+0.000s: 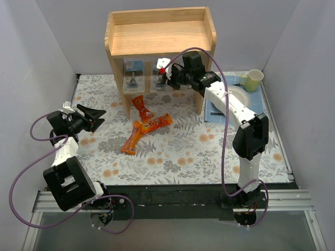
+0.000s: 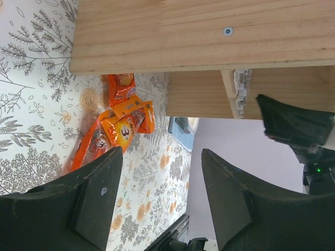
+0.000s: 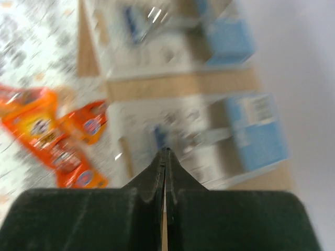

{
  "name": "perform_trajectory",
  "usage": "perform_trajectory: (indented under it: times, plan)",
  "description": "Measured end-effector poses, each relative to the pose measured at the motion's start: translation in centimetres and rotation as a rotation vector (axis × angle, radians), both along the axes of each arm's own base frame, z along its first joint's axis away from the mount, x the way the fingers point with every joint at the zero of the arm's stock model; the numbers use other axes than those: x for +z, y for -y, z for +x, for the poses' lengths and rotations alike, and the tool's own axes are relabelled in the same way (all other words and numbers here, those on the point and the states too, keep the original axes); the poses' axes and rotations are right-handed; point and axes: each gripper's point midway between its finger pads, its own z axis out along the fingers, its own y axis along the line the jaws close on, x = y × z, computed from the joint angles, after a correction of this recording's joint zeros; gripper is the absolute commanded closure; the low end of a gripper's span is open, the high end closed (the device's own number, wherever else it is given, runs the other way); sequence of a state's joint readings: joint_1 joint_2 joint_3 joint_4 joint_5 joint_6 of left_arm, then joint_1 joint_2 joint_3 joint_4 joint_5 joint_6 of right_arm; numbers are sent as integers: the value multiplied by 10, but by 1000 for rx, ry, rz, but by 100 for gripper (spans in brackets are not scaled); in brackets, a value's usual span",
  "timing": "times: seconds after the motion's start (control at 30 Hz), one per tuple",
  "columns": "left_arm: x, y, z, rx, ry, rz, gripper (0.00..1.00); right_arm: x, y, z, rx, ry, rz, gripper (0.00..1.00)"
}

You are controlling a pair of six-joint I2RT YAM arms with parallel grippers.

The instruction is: Place and organize the shaving razors onto the shelf

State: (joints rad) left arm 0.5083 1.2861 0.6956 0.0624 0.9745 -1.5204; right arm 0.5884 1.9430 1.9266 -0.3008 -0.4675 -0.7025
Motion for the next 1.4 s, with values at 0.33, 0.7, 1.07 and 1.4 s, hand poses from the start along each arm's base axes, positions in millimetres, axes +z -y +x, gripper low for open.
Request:
perform_trajectory:
  times: [0.33, 0.7, 1.07, 1.4]
  plan:
    - [-7, 2, -9, 13, -10, 8, 39, -58, 7, -32, 97, -244, -111, 99]
    - [-10, 1, -10, 22, -19, 7, 39, -59, 7, -32, 94, -252, -113, 99]
    - [-10, 1, -10, 21, -19, 7, 39, -55, 5, -18, 31, -232, -101, 99]
    - [-6, 1, -11, 24, -6, 14, 39, -56, 4, -15, 14, -226, -103, 99]
